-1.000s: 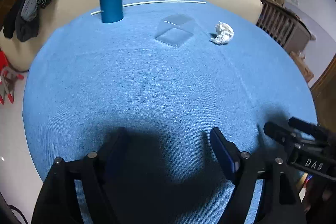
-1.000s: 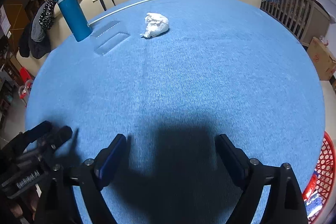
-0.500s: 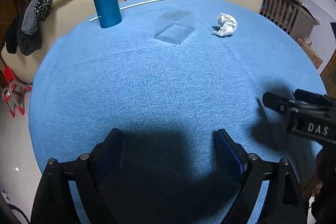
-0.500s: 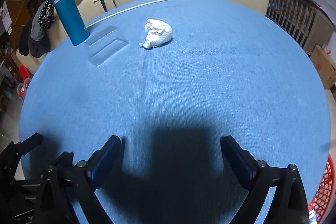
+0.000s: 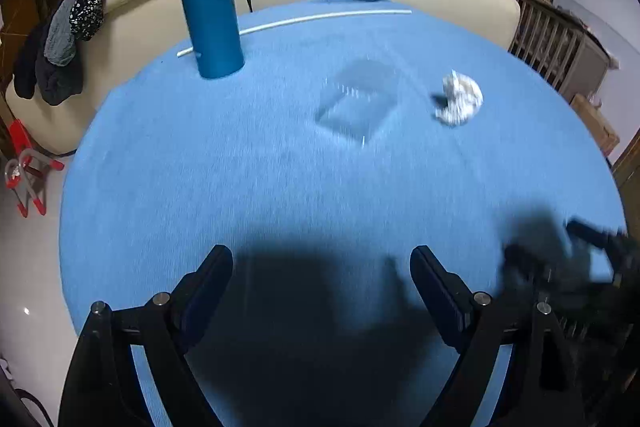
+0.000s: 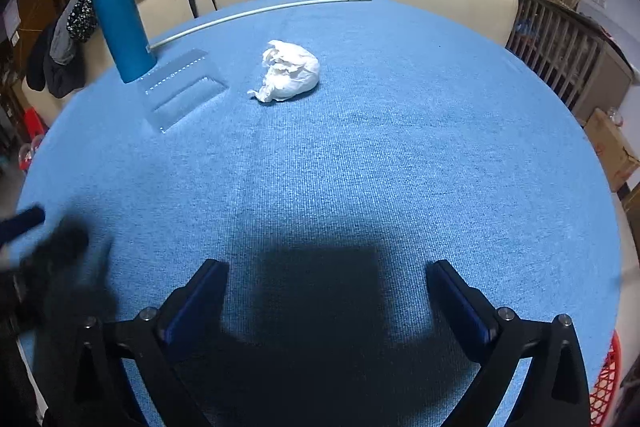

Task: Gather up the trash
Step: 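Grasp the clear plastic box with the left tool, then grasp the white crumpled tissue with the right tool while the left tool holds the box, then carry the clear box and white tissue over the red wastebasket with both tools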

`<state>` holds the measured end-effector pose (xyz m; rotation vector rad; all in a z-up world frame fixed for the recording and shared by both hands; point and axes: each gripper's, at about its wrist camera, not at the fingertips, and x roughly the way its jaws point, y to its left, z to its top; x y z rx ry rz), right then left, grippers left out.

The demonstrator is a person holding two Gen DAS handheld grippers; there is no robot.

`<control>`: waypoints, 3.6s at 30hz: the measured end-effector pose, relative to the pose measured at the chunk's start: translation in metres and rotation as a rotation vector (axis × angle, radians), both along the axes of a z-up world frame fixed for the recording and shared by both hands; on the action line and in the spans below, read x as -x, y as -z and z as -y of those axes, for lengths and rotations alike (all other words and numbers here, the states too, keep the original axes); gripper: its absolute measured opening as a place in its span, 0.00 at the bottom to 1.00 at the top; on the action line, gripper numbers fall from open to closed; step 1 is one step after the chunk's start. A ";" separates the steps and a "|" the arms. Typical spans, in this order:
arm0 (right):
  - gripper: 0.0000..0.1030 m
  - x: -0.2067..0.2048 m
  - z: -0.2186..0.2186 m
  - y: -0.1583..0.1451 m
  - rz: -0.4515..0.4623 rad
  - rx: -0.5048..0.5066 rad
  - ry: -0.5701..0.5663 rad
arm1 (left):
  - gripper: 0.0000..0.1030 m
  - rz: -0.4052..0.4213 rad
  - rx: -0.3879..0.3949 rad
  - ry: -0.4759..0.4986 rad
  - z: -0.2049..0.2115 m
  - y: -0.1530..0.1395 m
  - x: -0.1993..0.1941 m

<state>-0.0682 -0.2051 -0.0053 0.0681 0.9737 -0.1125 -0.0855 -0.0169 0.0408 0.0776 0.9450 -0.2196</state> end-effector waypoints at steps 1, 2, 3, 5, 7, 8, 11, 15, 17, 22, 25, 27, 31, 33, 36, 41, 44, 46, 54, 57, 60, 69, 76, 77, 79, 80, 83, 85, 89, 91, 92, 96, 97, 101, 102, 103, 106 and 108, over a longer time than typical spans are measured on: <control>1.00 0.000 0.000 0.000 0.001 0.000 0.000 | 0.88 0.006 0.012 0.010 0.003 -0.003 -0.008; 1.00 0.000 0.000 0.000 0.001 -0.001 0.000 | 0.88 0.007 0.018 0.024 0.007 -0.005 -0.014; 1.00 0.000 0.000 0.000 0.002 -0.005 0.000 | 0.88 0.008 0.018 0.037 0.012 -0.007 -0.022; 1.00 0.001 0.001 0.000 0.004 -0.005 0.000 | 0.88 0.023 0.021 0.062 0.022 -0.010 -0.037; 1.00 0.002 0.001 0.000 0.004 -0.007 -0.002 | 0.88 0.040 0.016 0.086 0.031 -0.012 -0.054; 1.00 0.003 0.002 0.000 0.005 -0.009 -0.006 | 0.88 0.056 0.005 0.092 0.036 -0.013 -0.063; 1.00 0.006 0.004 0.000 0.009 -0.020 -0.015 | 0.88 0.074 0.011 0.108 0.044 -0.013 -0.088; 1.00 0.009 0.005 -0.001 0.009 -0.021 -0.018 | 0.88 0.065 0.004 0.149 0.053 -0.008 -0.115; 1.00 0.009 0.003 -0.001 0.005 -0.012 -0.019 | 0.88 0.016 -0.001 0.199 0.058 0.002 -0.125; 1.00 0.007 0.003 -0.002 -0.004 -0.016 -0.012 | 0.47 -0.017 0.001 0.214 0.049 0.016 -0.129; 1.00 0.000 0.005 -0.003 -0.014 -0.035 0.007 | 0.44 -0.014 0.010 0.192 0.037 0.016 -0.121; 1.00 -0.007 0.009 -0.005 -0.015 -0.068 0.022 | 0.44 -0.009 0.009 0.168 0.026 0.016 -0.112; 1.00 -0.029 0.018 -0.008 -0.002 -0.125 0.047 | 0.44 -0.001 0.005 0.126 0.009 0.017 -0.092; 1.00 -0.045 0.021 -0.012 0.018 -0.142 0.057 | 0.44 0.000 0.002 0.117 0.004 0.017 -0.081; 1.00 -0.073 0.021 -0.023 0.068 -0.123 0.047 | 0.44 0.004 -0.006 0.112 -0.001 0.018 -0.073; 0.70 -0.127 0.020 -0.024 0.057 -0.134 0.047 | 0.44 -0.010 0.000 0.098 -0.001 0.018 -0.071; 0.56 -0.152 0.017 -0.015 0.006 -0.136 0.045 | 0.44 -0.012 -0.005 0.098 0.000 0.019 -0.073; 0.50 -0.159 0.012 -0.013 -0.001 -0.099 0.036 | 0.44 -0.007 -0.017 0.107 0.002 0.020 -0.073; 0.35 -0.133 0.002 -0.020 0.006 -0.078 -0.010 | 0.43 -0.007 -0.020 0.090 0.000 0.015 -0.070; 0.35 -0.115 0.001 -0.020 0.008 -0.087 -0.011 | 0.43 -0.002 -0.011 0.084 0.002 0.012 -0.061; 0.35 -0.100 0.001 -0.021 0.012 -0.094 -0.014 | 0.43 0.010 -0.005 0.082 0.002 0.005 -0.049; 0.35 -0.040 0.000 -0.028 0.039 -0.132 -0.009 | 0.43 0.026 -0.006 0.080 0.008 -0.005 -0.001; 0.35 0.008 0.001 -0.041 0.075 -0.154 0.007 | 0.43 0.022 -0.003 0.089 0.018 -0.009 0.032; 0.35 0.014 0.001 -0.042 0.079 -0.157 0.009 | 0.43 0.021 -0.004 0.091 0.019 -0.009 0.037; 0.35 0.026 0.001 -0.044 0.088 -0.162 0.013 | 0.43 0.022 -0.004 0.093 0.020 -0.011 0.044; 0.35 0.030 0.001 -0.045 0.090 -0.163 0.015 | 0.43 0.024 -0.003 0.093 0.020 -0.012 0.048; 0.35 0.044 0.003 -0.047 0.098 -0.169 0.024 | 0.43 0.033 -0.002 0.094 0.021 -0.017 0.056; 0.35 0.051 0.003 -0.049 0.104 -0.170 0.030 | 0.43 0.040 0.001 0.096 0.021 -0.021 0.062; 0.35 0.066 0.006 -0.054 0.120 -0.170 0.042 | 0.43 0.053 0.005 0.104 0.023 -0.027 0.069; 0.35 0.073 0.007 -0.056 0.126 -0.170 0.047 | 0.43 0.059 0.006 0.109 0.025 -0.029 0.072; 0.35 0.077 0.008 -0.057 0.128 -0.170 0.051 | 0.43 0.061 0.006 0.111 0.026 -0.030 0.074; 0.35 0.089 0.015 -0.054 0.128 -0.186 0.074 | 0.43 0.065 0.001 0.123 0.031 -0.032 0.082; 0.35 0.092 0.016 -0.054 0.127 -0.190 0.079 | 0.43 0.065 -0.001 0.129 0.033 -0.032 0.084; 0.35 0.103 0.021 -0.049 0.126 -0.209 0.096 | 0.43 0.064 -0.015 0.144 0.041 -0.032 0.090; 0.35 0.105 0.023 -0.049 0.128 -0.211 0.100 | 0.43 0.064 -0.019 0.147 0.043 -0.032 0.091; 0.35 0.109 0.024 -0.049 0.131 -0.214 0.105 | 0.43 0.066 -0.022 0.150 0.045 -0.033 0.092; 0.35 0.117 0.030 -0.050 0.142 -0.218 0.116 | 0.43 0.073 -0.031 0.159 0.051 -0.037 0.095; 0.35 0.122 0.033 -0.051 0.151 -0.220 0.121 | 0.43 0.080 -0.037 0.166 0.055 -0.041 0.097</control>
